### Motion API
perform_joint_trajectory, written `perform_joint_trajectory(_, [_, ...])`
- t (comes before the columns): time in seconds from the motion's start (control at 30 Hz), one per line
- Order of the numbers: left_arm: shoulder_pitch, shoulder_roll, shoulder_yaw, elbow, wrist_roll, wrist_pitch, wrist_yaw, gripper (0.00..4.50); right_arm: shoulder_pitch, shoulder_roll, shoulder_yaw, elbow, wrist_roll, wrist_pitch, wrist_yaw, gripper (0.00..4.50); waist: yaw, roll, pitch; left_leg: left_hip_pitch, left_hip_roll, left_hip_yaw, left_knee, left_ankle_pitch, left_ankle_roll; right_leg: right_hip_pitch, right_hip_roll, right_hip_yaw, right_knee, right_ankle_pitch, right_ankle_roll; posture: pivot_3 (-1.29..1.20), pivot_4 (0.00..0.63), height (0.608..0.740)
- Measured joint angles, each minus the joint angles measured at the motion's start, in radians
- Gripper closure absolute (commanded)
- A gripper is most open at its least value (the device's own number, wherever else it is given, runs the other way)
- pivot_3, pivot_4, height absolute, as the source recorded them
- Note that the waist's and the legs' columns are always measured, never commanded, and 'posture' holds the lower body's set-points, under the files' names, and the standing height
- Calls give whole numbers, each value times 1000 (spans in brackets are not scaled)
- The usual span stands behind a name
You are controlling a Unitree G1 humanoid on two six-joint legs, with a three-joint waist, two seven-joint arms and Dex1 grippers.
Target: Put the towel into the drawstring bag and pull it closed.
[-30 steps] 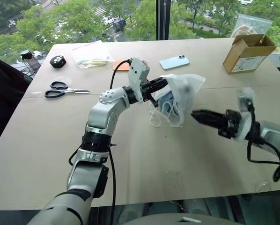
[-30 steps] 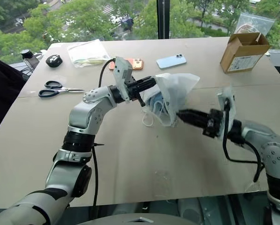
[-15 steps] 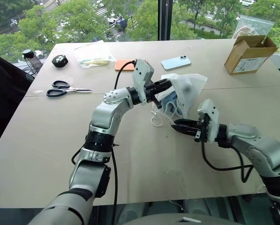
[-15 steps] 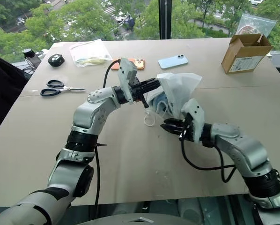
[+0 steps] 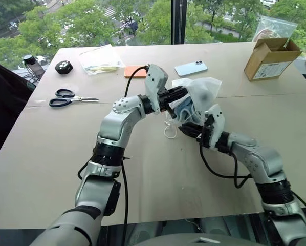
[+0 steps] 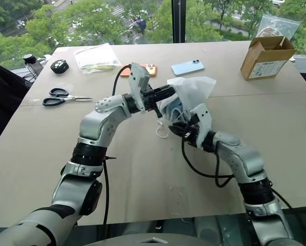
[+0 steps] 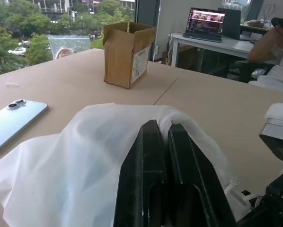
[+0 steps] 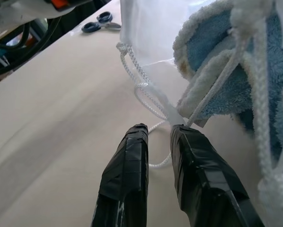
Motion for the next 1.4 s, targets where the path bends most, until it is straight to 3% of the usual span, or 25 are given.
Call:
perform_joint_trajectory(0.5, [0,2,0,0,0,0,-3,4500,0,15,-17,8,-44,30,-84,3596,-2,0,0,0,0,0,0,0,0,0,0,0,0,0,0,0,150,740])
perform_joint_trajectory(0.83, [1,6,-1,0,0,0,-3,4500,14,-74,-6,-115,-82,48,-81,3596,-3,0,0,0,0,0,0,0,0,0,0,0,0,0,0,0,150,740])
perform_joint_trajectory(1.07, [0,6,-4,0,0,0,-5,4500,23,-34,8,-113,-109,51,-110,3596,-2,0,0,0,0,0,0,0,0,0,0,0,0,0,0,0,150,740])
perform_joint_trajectory(1.17, [0,6,-7,0,0,0,-6,4500,24,-3,-2,-108,-107,74,-135,2699,-2,0,0,0,0,0,0,0,0,0,0,0,0,0,0,0,150,740])
perform_joint_trajectory(1.27, [0,6,-8,0,0,0,-8,4500,25,-1,-7,-109,-106,94,-148,1378,-1,0,0,0,0,0,0,0,0,0,0,0,0,0,0,0,150,740])
perform_joint_trajectory(1.4, [1,6,-8,0,0,0,-12,4500,49,-1,-10,-144,-97,138,-158,1378,-1,0,0,0,0,0,0,0,0,0,0,0,0,0,0,0,150,740])
